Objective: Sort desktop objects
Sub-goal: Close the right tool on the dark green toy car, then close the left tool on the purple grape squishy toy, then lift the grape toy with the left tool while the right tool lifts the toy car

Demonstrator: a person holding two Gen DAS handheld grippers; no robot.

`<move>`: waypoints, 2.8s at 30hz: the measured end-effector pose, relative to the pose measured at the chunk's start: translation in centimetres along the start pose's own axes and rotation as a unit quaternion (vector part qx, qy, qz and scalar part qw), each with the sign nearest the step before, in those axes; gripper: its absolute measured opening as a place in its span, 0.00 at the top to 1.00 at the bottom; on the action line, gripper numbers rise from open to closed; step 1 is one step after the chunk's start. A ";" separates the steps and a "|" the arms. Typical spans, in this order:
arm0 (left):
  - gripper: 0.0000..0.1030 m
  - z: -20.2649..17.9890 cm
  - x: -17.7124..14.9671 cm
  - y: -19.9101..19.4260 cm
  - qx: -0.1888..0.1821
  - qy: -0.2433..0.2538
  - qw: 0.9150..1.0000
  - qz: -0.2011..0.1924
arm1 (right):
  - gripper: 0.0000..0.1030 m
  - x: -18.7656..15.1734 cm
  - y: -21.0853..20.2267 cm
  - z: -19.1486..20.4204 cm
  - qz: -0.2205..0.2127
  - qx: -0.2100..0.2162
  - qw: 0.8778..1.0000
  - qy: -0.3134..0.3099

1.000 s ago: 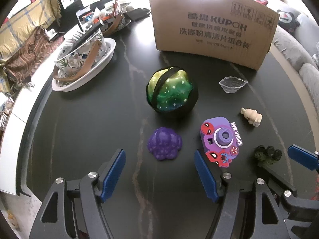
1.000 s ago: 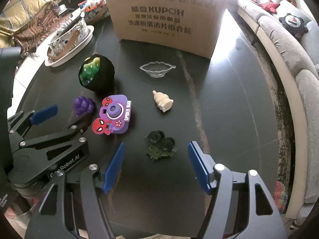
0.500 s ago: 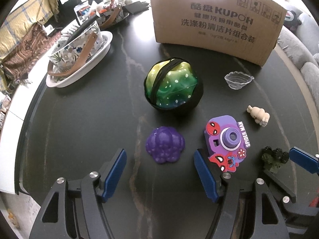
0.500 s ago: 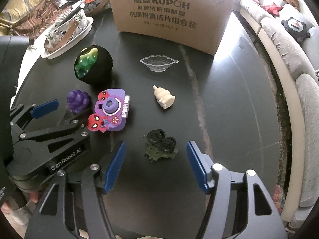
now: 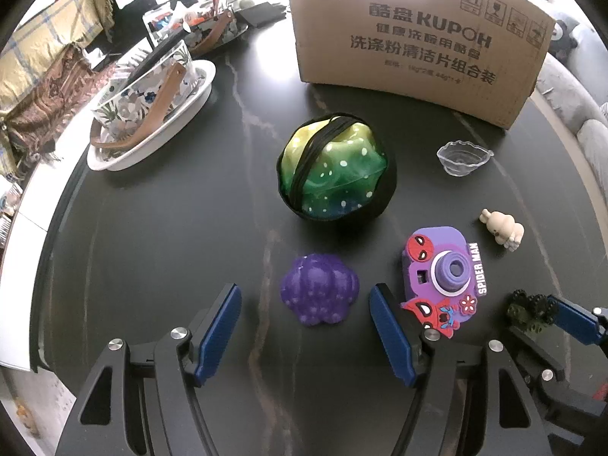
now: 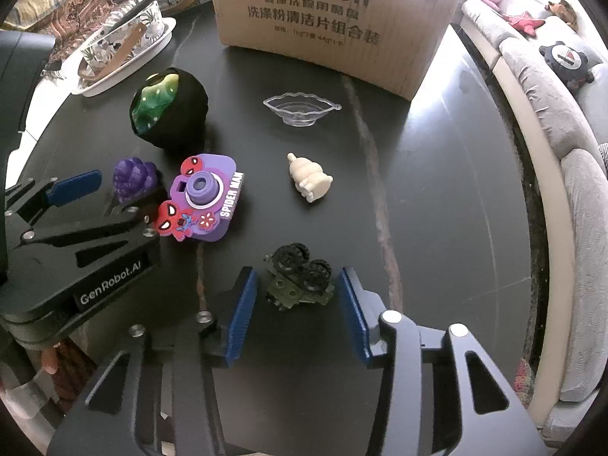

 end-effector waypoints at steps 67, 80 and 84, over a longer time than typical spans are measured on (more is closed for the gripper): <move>0.66 -1.3 0.2 -2.7 -0.051 0.030 0.997 -0.040 | 0.67 0.5 -1.3 -1.0 -0.028 0.014 0.999 0.014; 0.66 -0.8 0.1 -3.4 -0.049 0.026 0.997 -0.044 | 0.67 1.0 -2.3 -0.7 -0.038 0.013 0.999 0.011; 0.66 -1.0 0.1 -3.9 -0.050 0.029 0.997 -0.050 | 0.67 1.1 -2.8 -0.6 -0.042 0.012 0.999 0.009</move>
Point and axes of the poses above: each gripper's, at about its wrist camera, not at the fingertips, and y roughly the way its jaws point, z to its left, x to its top, the point moved 2 cm from there along y, roughly the way its jaws point, and after that the axes turned 12 degrees about -z, right-handed, at the moved point
